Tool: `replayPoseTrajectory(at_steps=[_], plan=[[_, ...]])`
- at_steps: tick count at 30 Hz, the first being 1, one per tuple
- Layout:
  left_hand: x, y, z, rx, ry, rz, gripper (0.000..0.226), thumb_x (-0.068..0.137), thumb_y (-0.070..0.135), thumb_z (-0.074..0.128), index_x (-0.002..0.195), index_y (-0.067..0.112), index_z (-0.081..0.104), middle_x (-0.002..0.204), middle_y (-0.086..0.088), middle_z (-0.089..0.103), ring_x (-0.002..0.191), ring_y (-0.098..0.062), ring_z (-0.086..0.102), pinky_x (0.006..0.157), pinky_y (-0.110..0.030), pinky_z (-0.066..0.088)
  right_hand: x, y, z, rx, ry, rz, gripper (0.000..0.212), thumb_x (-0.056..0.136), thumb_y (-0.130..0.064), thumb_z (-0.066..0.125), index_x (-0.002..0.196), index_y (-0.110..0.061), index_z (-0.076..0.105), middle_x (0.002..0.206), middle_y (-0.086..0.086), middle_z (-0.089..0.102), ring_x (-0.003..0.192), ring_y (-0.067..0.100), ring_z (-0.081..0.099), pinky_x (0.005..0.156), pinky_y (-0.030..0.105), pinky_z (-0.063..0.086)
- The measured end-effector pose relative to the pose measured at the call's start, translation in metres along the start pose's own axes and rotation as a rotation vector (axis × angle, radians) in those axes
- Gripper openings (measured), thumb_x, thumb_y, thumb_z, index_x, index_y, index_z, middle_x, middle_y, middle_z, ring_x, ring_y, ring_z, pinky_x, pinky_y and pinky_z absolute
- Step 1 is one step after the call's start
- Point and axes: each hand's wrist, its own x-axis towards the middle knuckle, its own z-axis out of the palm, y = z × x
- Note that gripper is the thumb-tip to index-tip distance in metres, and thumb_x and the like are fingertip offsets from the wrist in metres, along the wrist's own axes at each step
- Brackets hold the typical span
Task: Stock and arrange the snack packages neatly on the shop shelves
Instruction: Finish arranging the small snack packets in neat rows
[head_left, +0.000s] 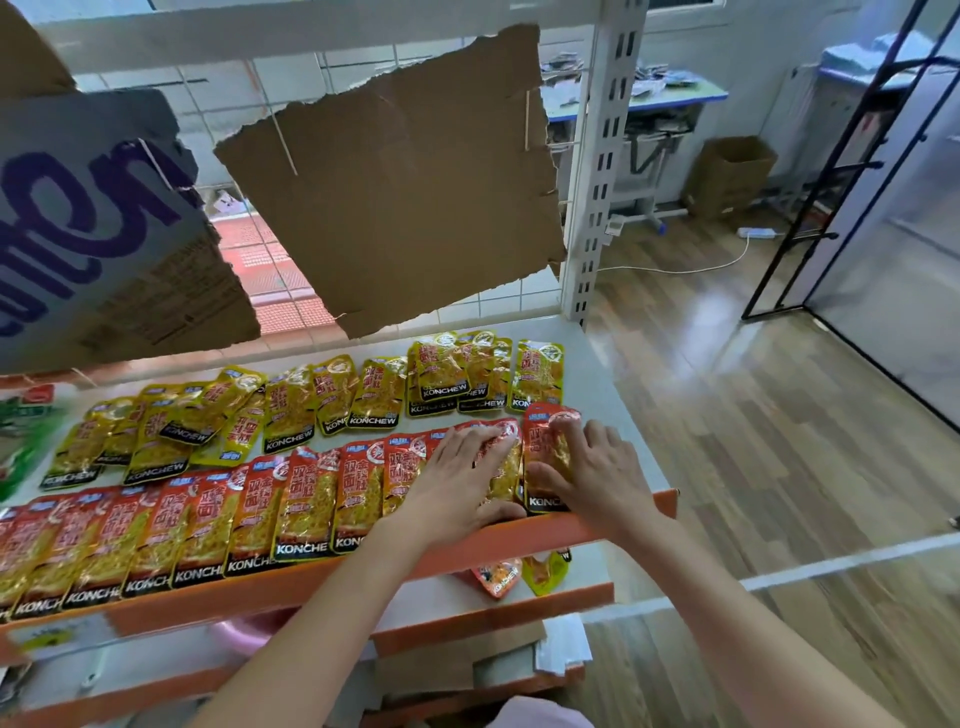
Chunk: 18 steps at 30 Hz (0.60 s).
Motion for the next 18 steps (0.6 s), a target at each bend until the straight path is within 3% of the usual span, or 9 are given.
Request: replayPoseTrajectory(at_steps=[8, 12, 18], plan=[[0.0, 0.003, -0.004, -0.032, -0.034, -0.028, 0.077, 0.086, 0.063, 0.042, 0.148, 0.027, 0.015, 0.151, 0.003, 0.015, 0.14, -0.018, 0.006, 0.117, -0.037, 0.005, 0.006, 0.009, -0.003, 0.024, 0.002, -0.101, 0.07, 0.085, -0.065, 0.039, 0.138, -0.02, 0.032, 0.109, 0.005, 0.046, 0.102, 0.024, 0.043, 0.085, 0.034, 0.034], [0.004, 0.013, -0.006, -0.069, 0.001, -0.119, 0.067, 0.09, 0.061, 0.033, 0.146, 0.028, 0.02, 0.147, 0.003, 0.022, 0.138, -0.015, 0.01, 0.117, -0.037, 0.006, 0.007, 0.012, -0.003, 0.063, -0.021, -0.13, 0.07, 0.084, -0.065, 0.041, 0.137, -0.021, 0.032, 0.109, 0.004, 0.046, 0.102, 0.023, 0.042, 0.086, 0.034, 0.034], [0.011, 0.029, -0.003, -0.051, -0.017, -0.221, 0.067, 0.09, 0.056, 0.043, 0.147, 0.034, 0.016, 0.145, -0.001, 0.017, 0.138, -0.025, 0.005, 0.117, -0.045, 0.008, 0.013, 0.018, -0.011, 0.421, -0.031, 0.051, 0.061, 0.082, -0.037, 0.065, 0.132, -0.017, 0.036, 0.109, 0.009, 0.044, 0.108, 0.027, 0.043, 0.084, 0.032, 0.033]])
